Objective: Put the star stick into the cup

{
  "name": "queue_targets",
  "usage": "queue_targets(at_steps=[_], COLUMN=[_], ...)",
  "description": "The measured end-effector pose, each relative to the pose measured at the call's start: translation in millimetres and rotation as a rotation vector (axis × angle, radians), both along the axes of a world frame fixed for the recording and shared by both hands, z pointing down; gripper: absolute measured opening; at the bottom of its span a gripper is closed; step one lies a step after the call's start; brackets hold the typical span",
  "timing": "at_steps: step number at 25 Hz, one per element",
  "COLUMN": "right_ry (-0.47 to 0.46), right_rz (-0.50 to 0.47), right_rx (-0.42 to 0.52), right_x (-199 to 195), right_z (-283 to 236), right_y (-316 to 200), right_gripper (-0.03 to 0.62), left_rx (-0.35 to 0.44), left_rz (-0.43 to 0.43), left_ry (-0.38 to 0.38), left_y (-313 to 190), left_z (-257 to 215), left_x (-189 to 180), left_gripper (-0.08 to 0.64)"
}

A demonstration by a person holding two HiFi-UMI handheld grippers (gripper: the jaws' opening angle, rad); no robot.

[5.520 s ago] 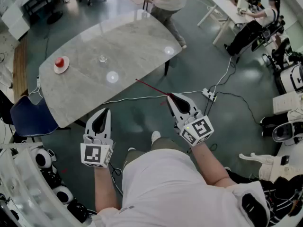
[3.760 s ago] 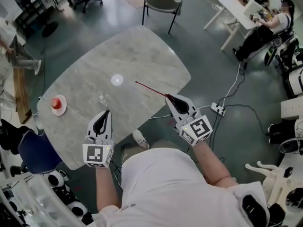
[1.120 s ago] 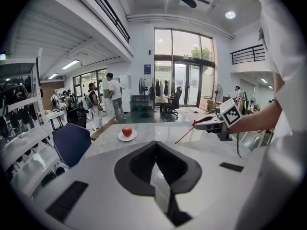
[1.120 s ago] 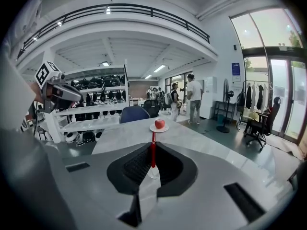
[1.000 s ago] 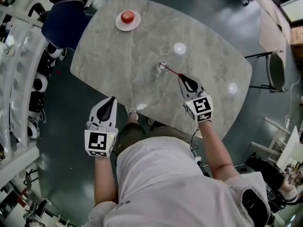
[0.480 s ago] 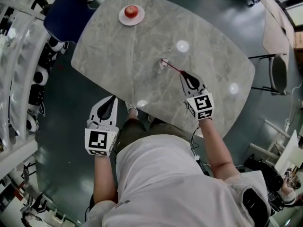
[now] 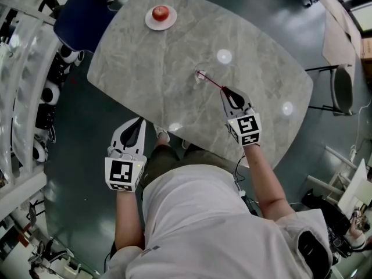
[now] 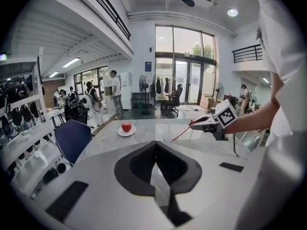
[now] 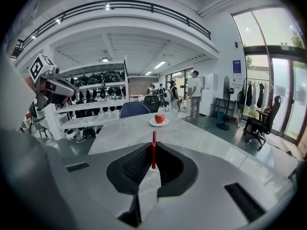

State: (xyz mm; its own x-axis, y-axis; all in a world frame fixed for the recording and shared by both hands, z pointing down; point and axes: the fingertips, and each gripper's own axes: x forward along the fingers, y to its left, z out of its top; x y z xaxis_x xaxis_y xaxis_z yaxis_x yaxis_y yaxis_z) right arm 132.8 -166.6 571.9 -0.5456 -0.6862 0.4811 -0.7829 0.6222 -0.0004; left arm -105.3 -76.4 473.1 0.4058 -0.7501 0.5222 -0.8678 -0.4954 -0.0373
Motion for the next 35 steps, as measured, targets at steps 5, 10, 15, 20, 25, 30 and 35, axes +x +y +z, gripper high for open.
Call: queue_targets(at_steps=[5, 10, 15, 20, 25, 30, 35], right_ry=[0.001, -0.002, -0.007, -0.023, -0.053, -0.079, -0.098], right_rz=[0.003, 0.009, 0.020, 0.040, 0.070, 0.127, 0.195], right_rx=[-0.004, 0.006, 0.025, 0.060, 0.087, 0.125, 0.149], right_x=[0, -2, -1, 4, 8, 14, 26], right_z=[3, 0, -10, -32, -59, -89, -113], right_y=[1, 0, -1, 0, 5, 12, 24], right_gripper=[0.037, 0.043, 0.048, 0.048, 0.048, 0.044, 0.044], left_rx=[0.005, 0.004, 0.009, 0.025, 0.039, 0.062, 0.091], left_rz=[-0.001, 0.003, 0.015, 0.046, 0.099, 0.173, 0.254], left_ry=[0.003, 0.003, 0.008, 0.023, 0.045, 0.070, 0.102], left_y=[0, 3, 1, -6, -18, -35, -53], left_z=[1, 2, 1, -5, -12, -20, -30], left_x=[0, -1, 0, 8, 17, 28, 44], left_gripper=[0.002, 0.002, 0.002, 0.002, 0.002, 0.002, 0.002])
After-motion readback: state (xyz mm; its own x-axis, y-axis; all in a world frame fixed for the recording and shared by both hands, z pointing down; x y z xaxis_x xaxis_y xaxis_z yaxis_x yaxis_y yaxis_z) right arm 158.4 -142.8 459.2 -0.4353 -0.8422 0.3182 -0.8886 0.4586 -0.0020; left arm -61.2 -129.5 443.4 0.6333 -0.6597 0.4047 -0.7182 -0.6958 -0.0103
